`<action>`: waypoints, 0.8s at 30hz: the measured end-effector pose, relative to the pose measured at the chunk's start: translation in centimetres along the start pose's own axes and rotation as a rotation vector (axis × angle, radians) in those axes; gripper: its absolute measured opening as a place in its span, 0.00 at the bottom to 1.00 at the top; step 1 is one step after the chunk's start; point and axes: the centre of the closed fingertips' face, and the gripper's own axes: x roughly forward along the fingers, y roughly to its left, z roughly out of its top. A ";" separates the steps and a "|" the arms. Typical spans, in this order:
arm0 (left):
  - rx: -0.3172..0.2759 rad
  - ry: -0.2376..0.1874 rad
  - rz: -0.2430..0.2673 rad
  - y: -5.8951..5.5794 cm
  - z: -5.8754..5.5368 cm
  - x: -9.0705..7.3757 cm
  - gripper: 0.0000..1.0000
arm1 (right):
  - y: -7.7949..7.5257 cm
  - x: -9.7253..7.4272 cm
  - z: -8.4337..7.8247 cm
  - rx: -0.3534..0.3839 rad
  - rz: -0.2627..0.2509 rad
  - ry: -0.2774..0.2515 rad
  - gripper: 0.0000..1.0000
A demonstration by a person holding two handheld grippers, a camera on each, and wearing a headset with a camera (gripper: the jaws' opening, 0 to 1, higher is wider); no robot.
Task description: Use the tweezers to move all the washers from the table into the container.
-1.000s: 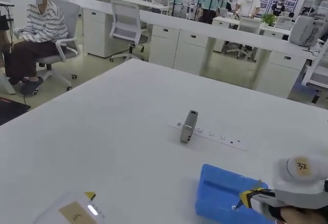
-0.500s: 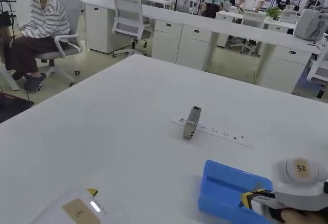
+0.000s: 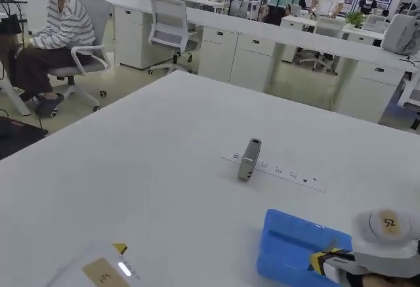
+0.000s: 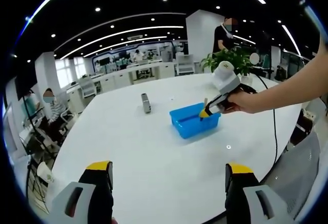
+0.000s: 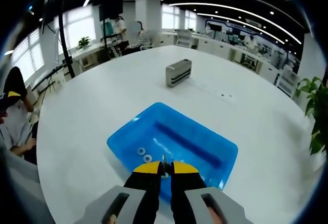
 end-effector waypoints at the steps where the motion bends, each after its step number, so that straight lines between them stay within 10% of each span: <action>1: -0.001 0.000 0.001 0.0 0.0 0.0 0.93 | 0.0 0.0 0.0 0.001 -0.002 -0.001 0.03; 13: 0.000 -0.007 0.003 0.1 0.1 -0.1 0.93 | -0.2 -0.7 0.7 0.007 -0.015 -0.019 0.03; 24: 0.019 -0.031 -0.001 -0.3 0.7 -0.6 0.92 | 0.9 -4.7 2.1 0.019 -0.008 -0.113 0.03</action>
